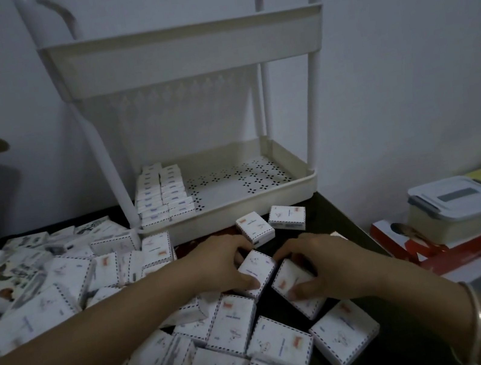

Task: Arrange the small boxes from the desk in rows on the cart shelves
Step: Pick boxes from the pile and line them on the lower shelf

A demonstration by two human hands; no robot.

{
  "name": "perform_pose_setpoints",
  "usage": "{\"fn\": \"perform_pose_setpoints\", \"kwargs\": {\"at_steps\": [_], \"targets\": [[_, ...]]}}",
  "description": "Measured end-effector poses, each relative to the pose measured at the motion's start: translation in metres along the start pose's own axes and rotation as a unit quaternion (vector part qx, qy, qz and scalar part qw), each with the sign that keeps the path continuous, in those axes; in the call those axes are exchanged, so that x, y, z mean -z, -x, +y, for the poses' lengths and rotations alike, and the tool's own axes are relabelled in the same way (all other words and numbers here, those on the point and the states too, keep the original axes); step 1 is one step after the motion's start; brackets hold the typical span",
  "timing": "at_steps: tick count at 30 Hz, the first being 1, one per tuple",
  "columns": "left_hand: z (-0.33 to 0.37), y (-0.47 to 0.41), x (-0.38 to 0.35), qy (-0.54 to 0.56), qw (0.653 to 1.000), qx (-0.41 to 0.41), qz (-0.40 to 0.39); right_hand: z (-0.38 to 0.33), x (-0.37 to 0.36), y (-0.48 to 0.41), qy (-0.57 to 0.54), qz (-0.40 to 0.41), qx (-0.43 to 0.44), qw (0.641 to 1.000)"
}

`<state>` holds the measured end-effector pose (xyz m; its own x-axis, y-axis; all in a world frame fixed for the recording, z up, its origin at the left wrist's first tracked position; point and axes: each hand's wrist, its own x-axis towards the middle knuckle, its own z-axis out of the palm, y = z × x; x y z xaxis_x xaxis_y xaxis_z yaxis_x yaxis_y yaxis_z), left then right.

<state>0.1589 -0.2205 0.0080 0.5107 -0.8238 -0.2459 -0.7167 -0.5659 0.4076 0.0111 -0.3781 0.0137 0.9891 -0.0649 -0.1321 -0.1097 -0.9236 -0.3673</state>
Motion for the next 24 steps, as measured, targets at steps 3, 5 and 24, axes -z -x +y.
{"fn": "perform_pose_setpoints", "kwargs": {"at_steps": [3,5,24], "targets": [[0.001,0.0,-0.002,0.052,0.999,0.009,0.008,-0.001,-0.003,-0.003,-0.018,0.006,0.007,1.0],[0.0,0.001,-0.002,0.091,0.995,0.019,0.023,-0.001,-0.003,-0.005,-0.038,0.027,0.021,0.999],[-0.021,-0.006,0.084,0.381,0.899,0.092,0.198,0.0,0.031,-0.086,-0.332,0.16,0.054,0.928]]}}
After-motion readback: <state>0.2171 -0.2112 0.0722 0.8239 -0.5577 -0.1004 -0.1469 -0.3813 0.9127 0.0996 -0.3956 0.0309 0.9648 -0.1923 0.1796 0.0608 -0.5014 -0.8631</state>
